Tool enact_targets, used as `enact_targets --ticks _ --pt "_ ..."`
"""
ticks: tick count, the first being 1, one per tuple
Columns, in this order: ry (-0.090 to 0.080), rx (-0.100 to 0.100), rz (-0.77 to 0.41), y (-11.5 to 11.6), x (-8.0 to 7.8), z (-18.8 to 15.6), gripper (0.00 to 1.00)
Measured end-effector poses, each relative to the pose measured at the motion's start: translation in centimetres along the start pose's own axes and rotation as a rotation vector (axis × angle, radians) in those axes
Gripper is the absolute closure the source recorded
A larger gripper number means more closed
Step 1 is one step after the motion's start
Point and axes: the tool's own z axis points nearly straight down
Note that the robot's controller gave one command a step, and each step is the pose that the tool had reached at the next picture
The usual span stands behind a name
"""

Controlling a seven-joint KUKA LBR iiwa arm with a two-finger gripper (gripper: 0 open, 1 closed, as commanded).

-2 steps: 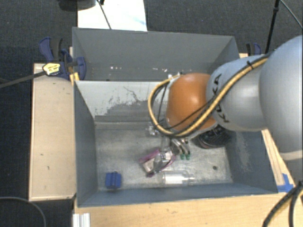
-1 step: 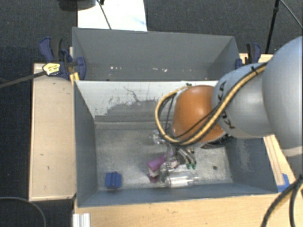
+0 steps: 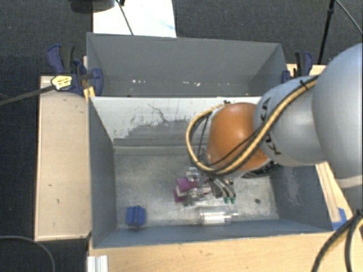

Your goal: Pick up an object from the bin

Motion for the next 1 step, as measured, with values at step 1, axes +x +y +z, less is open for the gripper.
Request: enact_targets --ticks 1 --pt "-0.009 0.003 -0.297 0.62 -1.55 -12.42 1.00"
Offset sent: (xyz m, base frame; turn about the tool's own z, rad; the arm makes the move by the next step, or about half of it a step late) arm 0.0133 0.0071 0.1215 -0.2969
